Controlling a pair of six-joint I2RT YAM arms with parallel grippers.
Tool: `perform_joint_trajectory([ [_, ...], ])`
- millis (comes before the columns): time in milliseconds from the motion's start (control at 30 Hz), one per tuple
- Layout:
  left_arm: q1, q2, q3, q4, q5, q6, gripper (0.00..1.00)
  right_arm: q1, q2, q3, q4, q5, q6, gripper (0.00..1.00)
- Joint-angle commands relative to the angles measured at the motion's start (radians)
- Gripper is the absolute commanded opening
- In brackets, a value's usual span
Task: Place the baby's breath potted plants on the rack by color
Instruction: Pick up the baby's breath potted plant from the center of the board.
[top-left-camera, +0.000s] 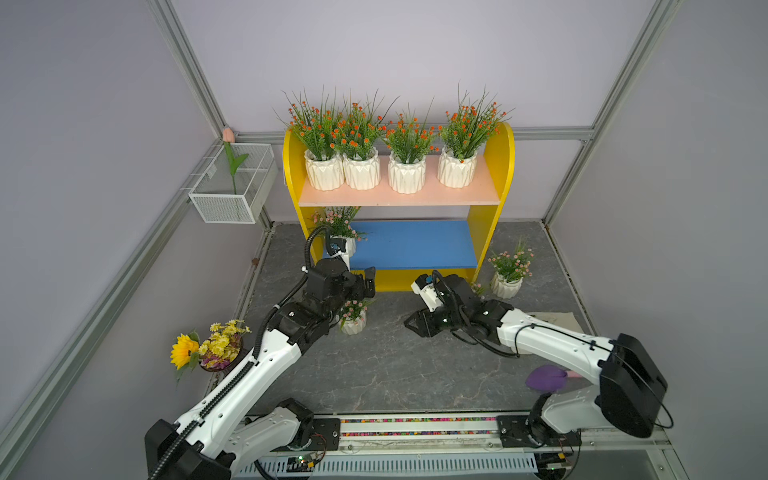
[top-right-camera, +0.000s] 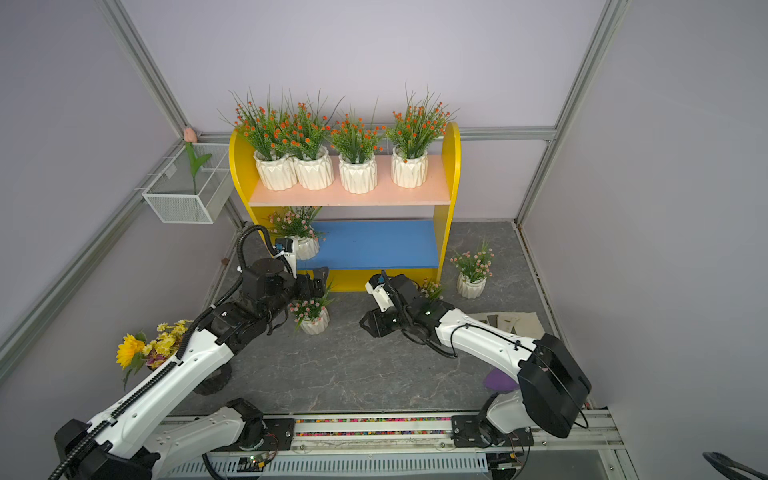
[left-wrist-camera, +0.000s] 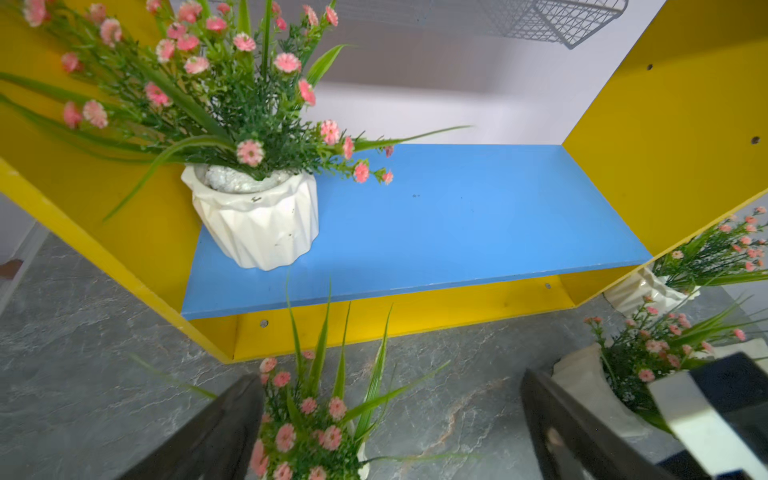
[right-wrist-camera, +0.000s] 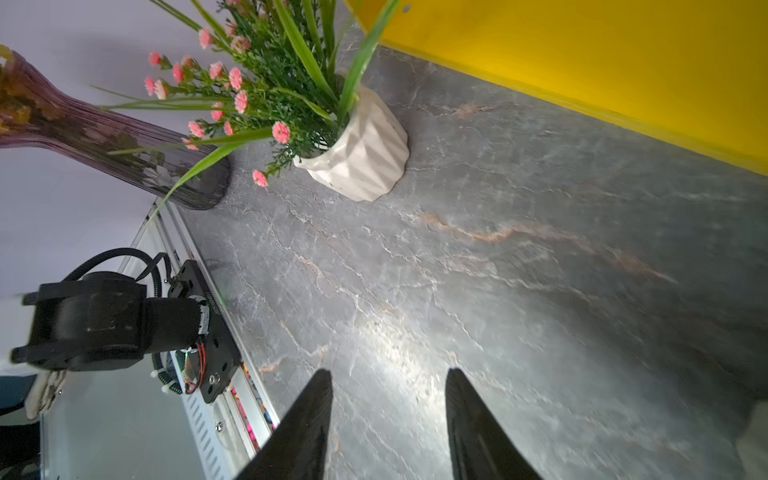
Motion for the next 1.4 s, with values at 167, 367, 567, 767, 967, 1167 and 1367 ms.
perform_joint_trajectory([
  [167,-0.004,-0.075,-0.026,-0.053,-0.056,-0.009,0.99,0.042,0.251,0.165,0.136,0.03,0.024,0.42],
  [367,-0.005,-0.131,-0.036,-0.067,-0.079,-0.003,1.0,0.058,0.376,0.283,0.143,0.024,0.026,0.4],
  [567,-0.005,-0.17,-0.045,-0.083,-0.092,-0.003,1.0,0.075,0.471,0.38,0.131,0.021,0.024,0.39],
  [767,-0.005,-0.202,-0.071,-0.081,-0.103,-0.009,1.0,0.086,0.541,0.451,0.112,0.026,0.019,0.37],
  [967,-0.005,-0.219,-0.082,-0.088,-0.115,-0.008,1.0,0.096,0.579,0.512,0.077,0.046,0.006,0.36],
  [1167,-0.006,-0.254,-0.092,-0.1,-0.122,-0.008,1.0,0.107,0.628,0.584,0.004,0.112,0.004,0.31],
  [1367,-0.004,-0.305,-0.104,-0.11,-0.132,-0.006,1.0,0.116,0.656,0.624,-0.062,0.17,-0.002,0.3],
])
